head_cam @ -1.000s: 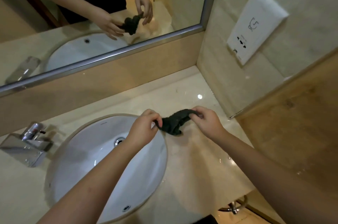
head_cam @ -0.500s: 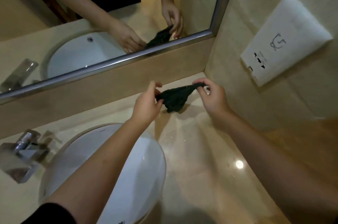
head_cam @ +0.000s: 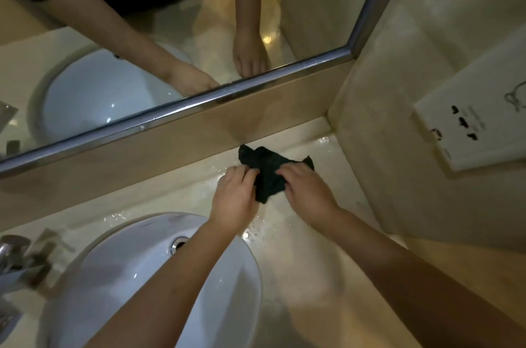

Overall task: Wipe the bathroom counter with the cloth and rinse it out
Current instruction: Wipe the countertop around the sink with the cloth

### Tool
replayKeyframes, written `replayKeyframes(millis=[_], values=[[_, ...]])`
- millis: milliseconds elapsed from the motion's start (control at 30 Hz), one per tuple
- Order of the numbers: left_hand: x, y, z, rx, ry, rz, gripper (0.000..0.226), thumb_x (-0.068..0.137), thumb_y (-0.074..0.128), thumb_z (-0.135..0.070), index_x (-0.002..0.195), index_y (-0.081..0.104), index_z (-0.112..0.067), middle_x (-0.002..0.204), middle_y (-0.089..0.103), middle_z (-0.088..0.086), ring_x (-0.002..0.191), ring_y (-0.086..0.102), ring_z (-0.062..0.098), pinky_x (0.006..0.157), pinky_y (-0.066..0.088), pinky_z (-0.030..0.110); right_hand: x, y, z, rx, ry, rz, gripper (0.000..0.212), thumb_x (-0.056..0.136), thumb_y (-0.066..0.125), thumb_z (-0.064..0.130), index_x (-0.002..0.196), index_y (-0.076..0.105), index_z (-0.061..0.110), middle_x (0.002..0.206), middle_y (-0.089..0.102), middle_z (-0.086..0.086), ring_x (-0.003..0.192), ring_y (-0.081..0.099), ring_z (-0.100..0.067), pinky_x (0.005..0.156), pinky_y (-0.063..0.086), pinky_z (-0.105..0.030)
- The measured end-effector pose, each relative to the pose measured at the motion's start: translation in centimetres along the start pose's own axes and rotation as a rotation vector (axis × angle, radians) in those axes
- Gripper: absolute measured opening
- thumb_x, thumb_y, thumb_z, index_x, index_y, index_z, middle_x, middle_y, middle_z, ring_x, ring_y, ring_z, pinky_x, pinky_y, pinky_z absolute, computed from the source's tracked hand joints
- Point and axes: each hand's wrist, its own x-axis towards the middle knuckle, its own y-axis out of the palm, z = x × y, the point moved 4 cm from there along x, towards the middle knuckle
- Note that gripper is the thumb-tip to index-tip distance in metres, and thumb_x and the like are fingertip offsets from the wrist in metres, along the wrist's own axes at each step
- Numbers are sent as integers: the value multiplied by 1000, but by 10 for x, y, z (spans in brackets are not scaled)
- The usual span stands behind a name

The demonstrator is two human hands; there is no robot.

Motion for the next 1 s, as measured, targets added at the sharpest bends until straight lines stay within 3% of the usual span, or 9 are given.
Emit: replayKeyframes(millis=[133, 233, 300, 467, 533, 700, 800, 900, 1000], values=[[7, 11, 2, 164, 71, 41, 49, 78, 62, -13, 125, 58, -3, 130, 57, 15, 125, 51, 32, 108, 36, 45, 2, 27, 19, -90, -15, 95, 54, 100, 41, 20, 150, 23, 14, 156, 23, -6, 145, 16, -20, 118, 16, -30], [16, 21, 4, 189, 101, 124, 52, 72, 72, -14, 120, 61, 0, 135, 54, 17, 128, 49, 33, 109, 33, 44, 12, 40, 16, -188, 57, 130, 57, 103, 31, 27, 153, 7, 14, 159, 10, -13, 147, 4, -26, 120, 14, -38], [27, 25, 3, 137, 67, 148, 59, 74, 72, -13, 129, 54, 0, 140, 49, 18, 131, 45, 34, 109, 35, 43, 19, 40, 10, -281, 109, 83, 58, 103, 27, 32, 152, 6, 10, 158, 12, -18, 147, 6, -32, 120, 13, -42], [66, 39, -26, 267, 78, 234, 60, 98, 36, -31, 151, 18, -10, 160, 10, 8, 148, 4, 23, 120, 0, 34, 36, 17, -25, -302, 317, -32, 60, 100, 30, 34, 151, 13, 7, 156, 11, -24, 145, 9, -36, 119, 7, -41], [74, 46, -34, 334, 83, 265, 64, 97, 34, -35, 152, 11, -9, 161, 3, 7, 148, -3, 21, 120, -3, 34, 42, 11, -34, -258, 323, -54, 60, 99, 33, 32, 151, 18, 6, 155, 15, -24, 144, 12, -37, 119, 9, -44], [70, 47, -18, 318, 85, 284, 61, 100, 24, -33, 153, 2, -13, 161, -1, 2, 148, -3, 16, 119, -4, 30, 56, 22, -21, -325, 339, -66, 64, 95, 25, 39, 152, 13, 13, 157, 12, -19, 143, 12, -36, 116, 9, -49], [56, 37, 6, 197, 99, 233, 59, 97, 12, -34, 152, 19, -13, 160, 14, 1, 147, 11, 14, 118, 3, 29, 61, 36, 1, -339, 348, -13, 66, 97, 28, 38, 153, 2, 16, 159, -1, -16, 145, 2, -33, 117, 2, -47], [30, 26, 39, 152, 55, 145, 56, 96, 22, -32, 144, 41, -10, 152, 36, 4, 141, 33, 18, 116, 23, 35, 63, 51, 37, -317, 303, 26, 67, 96, 27, 40, 153, 0, 16, 159, -4, -16, 146, -2, -33, 117, -2, -47], [-3, 18, 80, 170, -35, 121, 54, 97, 24, -33, 145, 38, -13, 153, 33, 2, 142, 29, 16, 114, 26, 38, 64, 75, 79, -299, 225, 97, 69, 96, 27, 42, 153, -2, 17, 159, -10, -17, 146, -7, -33, 116, -5, -47]])
